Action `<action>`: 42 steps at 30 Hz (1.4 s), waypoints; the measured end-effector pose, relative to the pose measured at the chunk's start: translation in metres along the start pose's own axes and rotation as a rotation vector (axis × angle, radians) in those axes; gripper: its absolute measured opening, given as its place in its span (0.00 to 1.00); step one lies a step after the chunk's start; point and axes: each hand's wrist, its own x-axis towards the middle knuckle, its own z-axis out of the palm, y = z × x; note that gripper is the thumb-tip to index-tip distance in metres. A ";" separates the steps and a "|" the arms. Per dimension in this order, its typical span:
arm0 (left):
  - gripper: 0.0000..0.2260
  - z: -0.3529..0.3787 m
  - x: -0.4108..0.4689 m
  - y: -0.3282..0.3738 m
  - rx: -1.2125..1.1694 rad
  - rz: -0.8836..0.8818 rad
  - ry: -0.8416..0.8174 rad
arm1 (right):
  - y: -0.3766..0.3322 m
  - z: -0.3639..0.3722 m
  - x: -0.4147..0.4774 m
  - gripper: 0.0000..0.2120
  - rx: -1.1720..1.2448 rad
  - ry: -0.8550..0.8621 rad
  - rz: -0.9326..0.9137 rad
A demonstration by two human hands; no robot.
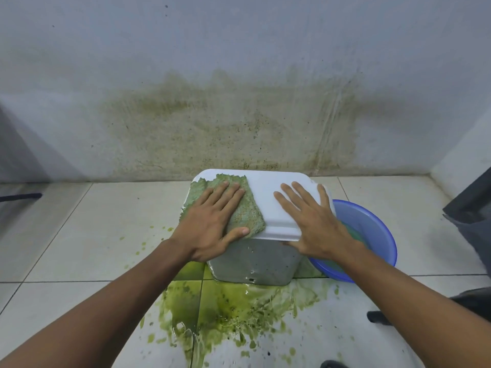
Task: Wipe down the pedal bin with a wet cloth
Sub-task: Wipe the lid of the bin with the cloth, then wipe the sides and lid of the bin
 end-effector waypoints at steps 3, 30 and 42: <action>0.38 0.000 0.003 -0.002 -0.022 0.003 -0.002 | 0.007 0.000 0.001 0.49 -0.028 0.048 -0.047; 0.34 -0.025 0.019 0.019 -0.060 -0.142 0.052 | 0.040 -0.026 0.016 0.46 0.458 -0.123 0.022; 0.31 -0.018 0.039 0.009 -0.038 -0.155 0.099 | 0.051 -0.024 0.038 0.45 0.462 -0.127 0.050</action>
